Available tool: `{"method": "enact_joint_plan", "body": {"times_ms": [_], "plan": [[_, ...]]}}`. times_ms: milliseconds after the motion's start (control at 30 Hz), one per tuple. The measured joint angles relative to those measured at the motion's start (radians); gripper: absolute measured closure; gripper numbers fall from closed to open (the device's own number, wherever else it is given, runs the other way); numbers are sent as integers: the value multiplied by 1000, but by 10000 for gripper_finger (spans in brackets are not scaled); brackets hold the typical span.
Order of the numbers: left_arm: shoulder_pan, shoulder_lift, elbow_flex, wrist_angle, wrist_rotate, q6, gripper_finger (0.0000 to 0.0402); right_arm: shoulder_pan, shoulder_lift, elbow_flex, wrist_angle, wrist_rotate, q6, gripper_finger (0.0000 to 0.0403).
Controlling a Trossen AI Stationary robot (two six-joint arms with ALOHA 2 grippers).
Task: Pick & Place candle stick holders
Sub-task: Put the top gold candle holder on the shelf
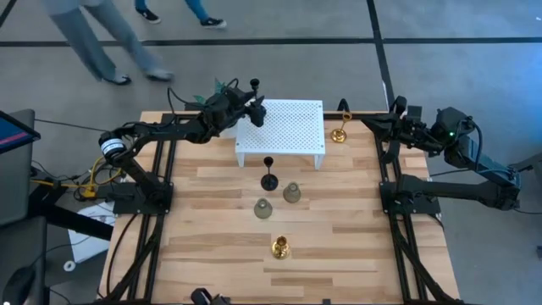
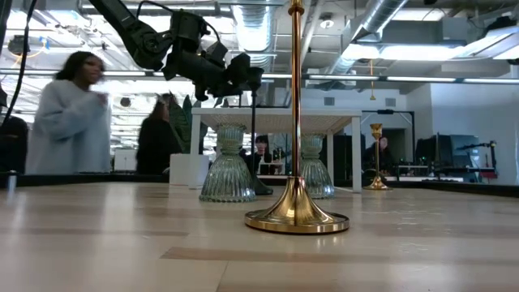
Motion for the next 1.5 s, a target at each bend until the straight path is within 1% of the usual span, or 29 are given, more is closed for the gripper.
{"method": "enact_joint_plan", "body": {"times_ms": [133, 233, 367, 533, 733, 900, 1067, 1167, 1267, 1500], "plan": [[0, 0, 0, 0, 0, 0, 188, 0, 0, 0, 0, 0, 0, 403], [0, 0, 0, 0, 0, 0, 174, 0, 0, 0, 0, 0, 0, 403], [-3, -4, 0, -1, 0, 1, 170, 0, 0, 0, 0, -1, 0, 403], [-4, -16, 0, -2, 0, 65, 168, 0, 0, 0, 0, -1, 3, 403], [-4, -65, 0, -3, 0, 69, 156, 0, 0, 0, 0, -2, 3, 403], [-6, -129, 0, -10, 22, 69, 158, 0, 0, 0, 0, -3, 3, 403], [-33, -212, 0, -130, 29, 69, 164, 0, 0, 0, 0, -3, 2, 403], [-61, -259, 0, -198, 63, 66, 165, 0, 0, 0, 0, -3, 2, 403], [-102, -295, 0, -236, 92, 53, 165, 0, 0, 0, 0, -3, 1, 403], [-202, -377, 0, -341, 93, 53, 166, 0, 0, 0, 0, -4, 0, 403]]}}
